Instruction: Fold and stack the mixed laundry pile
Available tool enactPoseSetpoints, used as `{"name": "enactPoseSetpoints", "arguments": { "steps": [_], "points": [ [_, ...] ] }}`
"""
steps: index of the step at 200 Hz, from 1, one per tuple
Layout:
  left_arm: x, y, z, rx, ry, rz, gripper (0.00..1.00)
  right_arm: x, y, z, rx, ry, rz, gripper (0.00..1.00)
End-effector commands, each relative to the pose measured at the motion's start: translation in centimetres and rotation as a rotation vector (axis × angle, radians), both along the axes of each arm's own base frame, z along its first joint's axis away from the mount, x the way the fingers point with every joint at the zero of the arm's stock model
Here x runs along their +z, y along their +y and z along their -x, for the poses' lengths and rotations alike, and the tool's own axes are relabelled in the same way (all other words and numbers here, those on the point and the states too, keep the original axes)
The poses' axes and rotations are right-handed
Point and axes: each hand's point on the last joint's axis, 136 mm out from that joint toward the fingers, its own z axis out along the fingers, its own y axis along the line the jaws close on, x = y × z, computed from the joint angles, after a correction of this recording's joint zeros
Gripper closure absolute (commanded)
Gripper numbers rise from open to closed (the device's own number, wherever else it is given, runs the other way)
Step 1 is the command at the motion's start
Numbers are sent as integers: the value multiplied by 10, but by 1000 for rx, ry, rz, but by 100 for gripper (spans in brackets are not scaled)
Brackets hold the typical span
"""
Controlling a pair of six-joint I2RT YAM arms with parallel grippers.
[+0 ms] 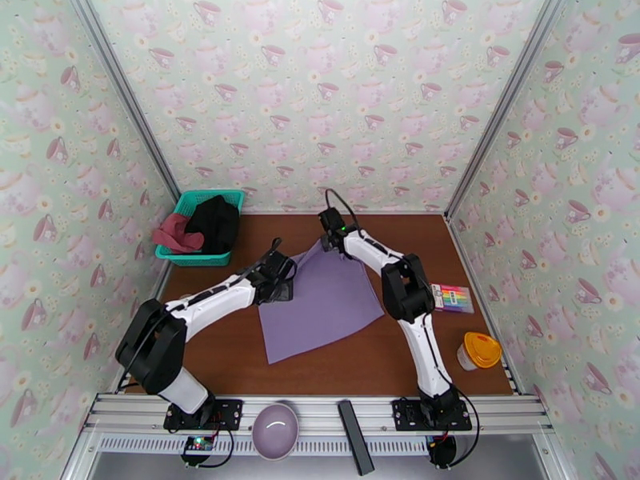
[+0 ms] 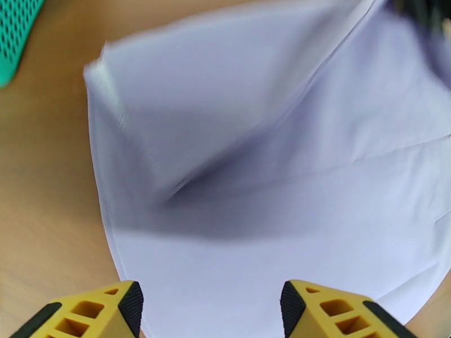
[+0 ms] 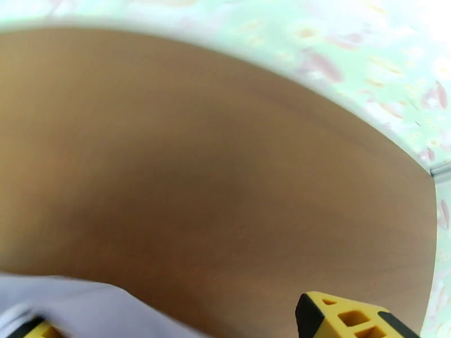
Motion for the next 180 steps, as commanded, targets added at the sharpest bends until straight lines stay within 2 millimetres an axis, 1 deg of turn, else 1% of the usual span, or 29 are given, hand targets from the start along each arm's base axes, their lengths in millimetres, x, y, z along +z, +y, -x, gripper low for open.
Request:
{"name": "enactPoseSetpoints", "arguments": {
  "steps": [1, 28, 34, 48, 65, 79, 95, 111, 132, 148, 170, 180],
  "points": [
    [4, -11, 0, 19, -21, 75, 31, 5, -17, -21, -130, -24, -142, 17],
    [-2, -13, -3, 21, -18, 73, 32, -4, -35, -29, -213, -15, -215, 17],
    [-1, -15, -6, 15, -19, 71, 32, -5, -38, -30, -222, -11, -226, 17],
    [3, -21, -15, -9, -25, 60, 33, -8, -45, -30, -231, 3, -236, 18],
    [6, -31, -31, -42, -30, 36, 33, -6, -46, -23, -198, 19, -230, 19],
    [2, -32, -44, -52, -18, -20, 34, -3, -42, -12, -151, 38, -245, 22],
    [-3, -26, -54, -37, -8, -86, 38, -1, -40, 9, -109, 67, -270, 24],
    [-8, -20, -62, -16, 5, -108, 42, -3, -41, 33, -81, 100, -294, 27],
    [-16, -13, -66, -1, 31, -135, 43, -9, -41, 65, -53, 143, -329, 29],
    [-21, -7, -68, 2, 44, -163, 43, -14, -41, 86, -41, 172, -348, 31],
    [-27, -1, -71, 5, 49, -190, 43, -21, -38, 108, -26, 204, -363, 33],
    [-31, 2, -72, 6, 55, -197, 43, -20, -37, 115, -22, 209, -368, 34]
  ]
}}
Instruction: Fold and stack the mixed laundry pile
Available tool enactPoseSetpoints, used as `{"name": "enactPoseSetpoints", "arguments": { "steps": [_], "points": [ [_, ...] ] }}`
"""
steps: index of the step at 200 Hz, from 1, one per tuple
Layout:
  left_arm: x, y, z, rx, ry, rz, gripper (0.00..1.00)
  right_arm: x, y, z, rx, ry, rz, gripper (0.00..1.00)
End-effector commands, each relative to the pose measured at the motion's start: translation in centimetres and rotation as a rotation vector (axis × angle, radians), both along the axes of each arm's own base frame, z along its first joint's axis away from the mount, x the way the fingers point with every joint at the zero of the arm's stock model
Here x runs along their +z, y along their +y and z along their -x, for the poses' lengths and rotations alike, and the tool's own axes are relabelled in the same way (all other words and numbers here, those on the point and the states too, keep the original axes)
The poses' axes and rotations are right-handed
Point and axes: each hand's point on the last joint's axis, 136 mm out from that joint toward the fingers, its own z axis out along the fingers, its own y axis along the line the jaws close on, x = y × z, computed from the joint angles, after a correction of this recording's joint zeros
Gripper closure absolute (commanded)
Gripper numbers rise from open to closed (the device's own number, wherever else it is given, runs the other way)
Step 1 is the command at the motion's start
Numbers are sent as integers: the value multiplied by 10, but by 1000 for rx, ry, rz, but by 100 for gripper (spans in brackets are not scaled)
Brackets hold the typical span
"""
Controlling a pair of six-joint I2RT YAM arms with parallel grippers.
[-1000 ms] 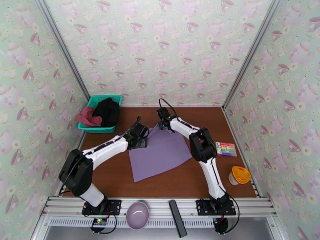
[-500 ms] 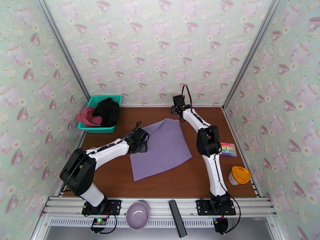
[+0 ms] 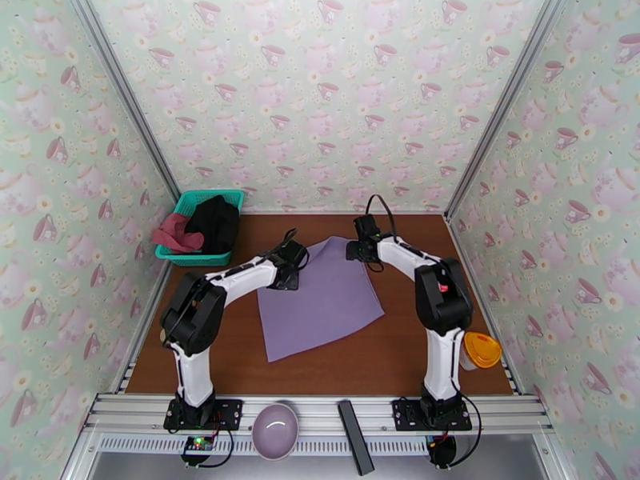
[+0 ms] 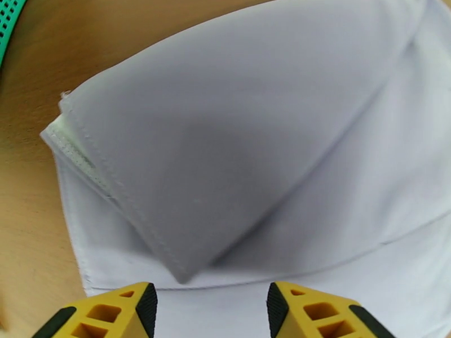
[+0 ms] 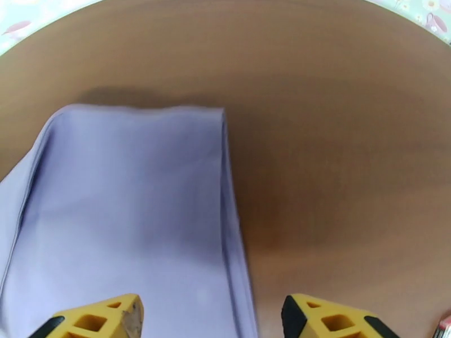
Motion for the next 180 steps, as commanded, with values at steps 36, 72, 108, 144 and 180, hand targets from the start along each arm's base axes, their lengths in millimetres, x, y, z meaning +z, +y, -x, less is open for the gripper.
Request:
{"name": "enactPoseSetpoints", "arguments": {
  "steps": [36, 72, 108, 144, 180],
  "points": [
    [-20, 9, -14, -17, 19, -44, 59, 0, 20, 32, 43, 8, -72, 36],
    [-9, 9, -27, -30, -26, -60, 95, -5, 19, 38, 34, 26, -80, 39],
    [32, 20, -57, -20, -119, -100, 100, -4, 21, 43, 35, 31, -102, 39],
    [57, 51, -114, 46, -198, -112, 92, -9, 23, 49, 35, 47, -125, 40],
    [44, 59, -159, 71, -187, -37, 30, -11, 19, 59, 31, 56, -117, 39]
  ]
}}
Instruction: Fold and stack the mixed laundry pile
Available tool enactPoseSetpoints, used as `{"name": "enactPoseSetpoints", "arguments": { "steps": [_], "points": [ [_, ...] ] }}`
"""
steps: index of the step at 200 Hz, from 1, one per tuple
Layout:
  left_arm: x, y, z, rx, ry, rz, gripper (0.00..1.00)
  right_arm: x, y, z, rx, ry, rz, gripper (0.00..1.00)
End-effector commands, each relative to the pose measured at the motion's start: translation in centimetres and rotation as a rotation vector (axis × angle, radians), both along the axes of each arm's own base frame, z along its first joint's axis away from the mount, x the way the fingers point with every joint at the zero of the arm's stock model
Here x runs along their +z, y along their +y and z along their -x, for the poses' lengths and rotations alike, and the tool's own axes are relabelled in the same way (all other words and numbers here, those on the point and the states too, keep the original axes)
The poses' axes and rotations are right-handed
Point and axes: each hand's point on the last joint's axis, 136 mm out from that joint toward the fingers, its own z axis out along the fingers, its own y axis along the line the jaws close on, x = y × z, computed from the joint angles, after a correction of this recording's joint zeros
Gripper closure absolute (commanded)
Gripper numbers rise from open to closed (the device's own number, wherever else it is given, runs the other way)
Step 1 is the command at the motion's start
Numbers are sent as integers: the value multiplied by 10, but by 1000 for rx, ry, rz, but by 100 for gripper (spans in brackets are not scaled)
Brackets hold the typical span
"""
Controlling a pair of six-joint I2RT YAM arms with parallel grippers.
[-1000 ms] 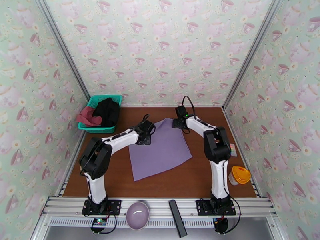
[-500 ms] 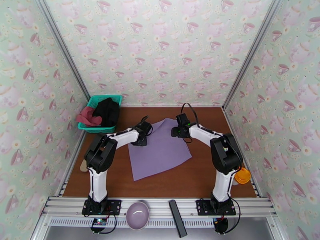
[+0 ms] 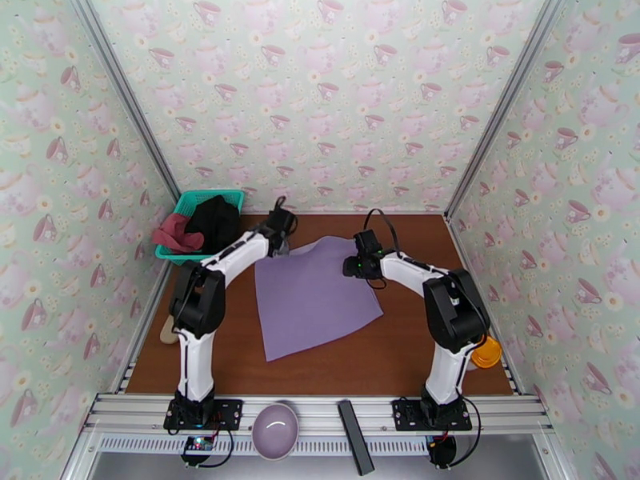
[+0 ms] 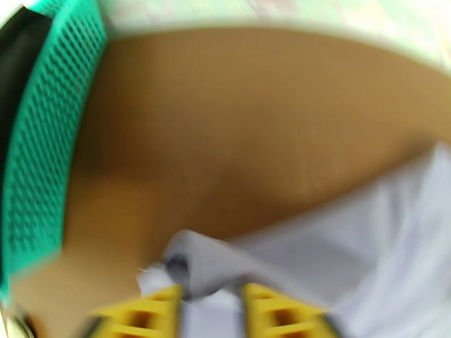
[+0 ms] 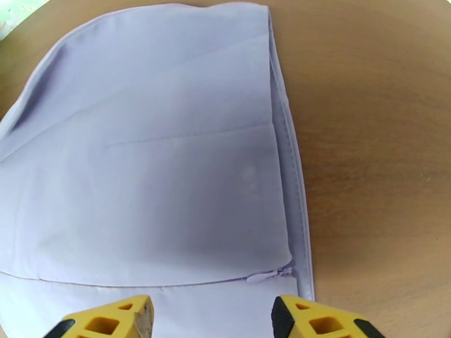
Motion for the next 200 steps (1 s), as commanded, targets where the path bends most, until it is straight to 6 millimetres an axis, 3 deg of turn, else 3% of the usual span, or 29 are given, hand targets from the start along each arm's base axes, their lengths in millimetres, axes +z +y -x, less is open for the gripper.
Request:
{"name": "enactPoseSetpoints", "arguments": {
  "steps": [1, 23, 49, 72, 91, 107, 134, 155, 174, 200],
  "points": [
    [-28, 7, -12, -14, 70, -2, 29, 10, 2, 7, -6, -13, -27, 39],
    [-1, -4, -12, -33, -11, 13, 28, 10, -4, 13, -9, -11, -5, 39],
    [39, -7, 7, -37, -88, 66, 30, 9, -9, 21, -8, 11, 17, 39],
    [69, -7, 44, -52, -94, 73, 34, 7, -20, 34, -23, 41, 51, 39],
    [75, -12, 93, -69, -28, 96, 44, 5, -32, 50, -41, 67, 85, 40],
    [60, -16, 144, -78, 63, 132, 45, 4, -38, 62, -44, 80, 98, 40],
    [3, -10, 234, -31, 289, 208, 52, 8, -37, 69, -19, 81, 84, 40],
    [-39, -19, 302, -25, 460, 281, 54, 15, -31, 66, 11, 65, 67, 40],
    [-58, -32, 346, -81, 564, 278, 55, 22, -27, 63, 32, 48, 54, 41],
    [-66, -37, 389, -213, 650, 150, 57, 28, -21, 64, 61, 41, 22, 41]
  ]
}}
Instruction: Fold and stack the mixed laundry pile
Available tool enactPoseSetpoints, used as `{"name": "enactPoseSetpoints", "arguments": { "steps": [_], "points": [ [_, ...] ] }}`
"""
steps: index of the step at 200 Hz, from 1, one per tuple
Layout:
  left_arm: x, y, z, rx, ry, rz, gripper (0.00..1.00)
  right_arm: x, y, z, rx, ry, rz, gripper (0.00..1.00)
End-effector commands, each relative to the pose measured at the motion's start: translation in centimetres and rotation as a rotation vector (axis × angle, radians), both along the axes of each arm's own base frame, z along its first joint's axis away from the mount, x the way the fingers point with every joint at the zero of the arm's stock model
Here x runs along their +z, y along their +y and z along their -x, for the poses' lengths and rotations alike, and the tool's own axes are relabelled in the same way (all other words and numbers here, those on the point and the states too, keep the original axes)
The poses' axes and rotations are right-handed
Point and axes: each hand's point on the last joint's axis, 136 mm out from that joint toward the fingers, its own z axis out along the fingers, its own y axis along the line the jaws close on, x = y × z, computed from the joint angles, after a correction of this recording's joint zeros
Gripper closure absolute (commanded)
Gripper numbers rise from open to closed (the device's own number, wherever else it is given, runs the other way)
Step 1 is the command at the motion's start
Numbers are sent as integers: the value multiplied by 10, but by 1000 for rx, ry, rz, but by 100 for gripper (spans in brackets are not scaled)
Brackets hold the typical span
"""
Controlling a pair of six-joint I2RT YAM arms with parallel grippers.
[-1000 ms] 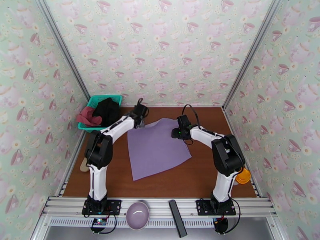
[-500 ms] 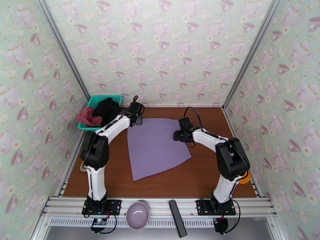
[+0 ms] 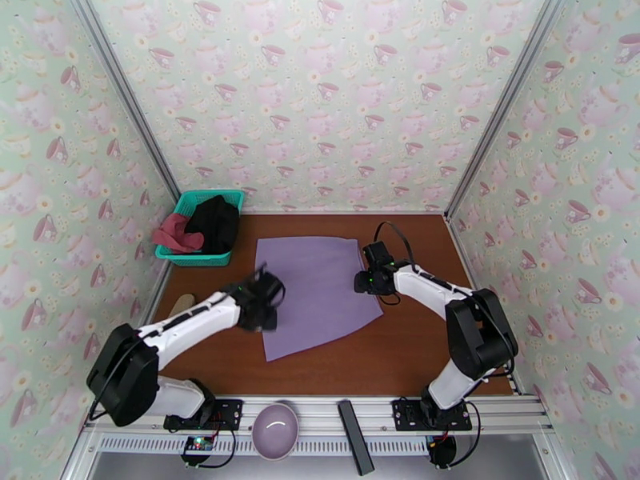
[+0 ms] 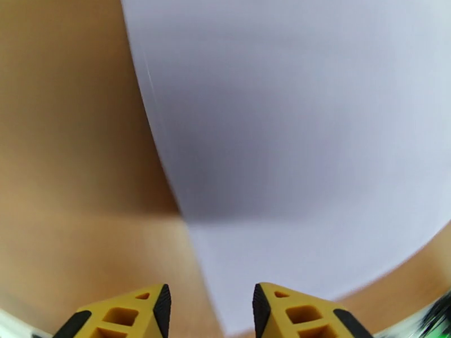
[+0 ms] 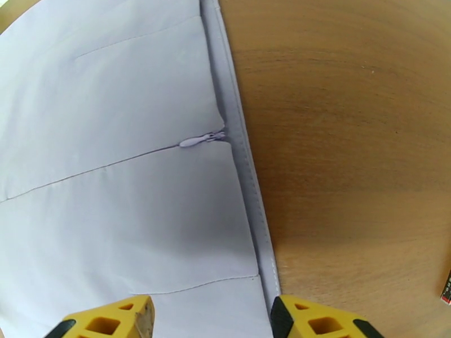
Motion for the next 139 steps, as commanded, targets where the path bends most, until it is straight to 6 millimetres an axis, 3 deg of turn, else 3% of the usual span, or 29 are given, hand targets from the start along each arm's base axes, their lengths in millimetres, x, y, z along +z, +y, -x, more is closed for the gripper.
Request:
{"name": "enactPoseSetpoints", "arguments": {
  "steps": [1, 25, 44, 110, 139],
  "points": [
    [7, -12, 34, -63, 62, 10, 57, 19, 11, 1, 53, -30, -46, 41],
    [9, -9, 57, -169, 67, -46, 57, 23, 13, 3, 67, -34, -63, 41],
    [7, -16, 62, -219, 60, -16, 54, 27, 13, 4, 68, -41, -64, 41],
    [-11, -12, 20, -203, -46, -213, 54, 37, 10, 12, 55, -61, -87, 41],
    [-31, -13, 17, -200, -23, -230, 54, 39, 8, 14, 51, -59, -81, 41]
  ]
}}
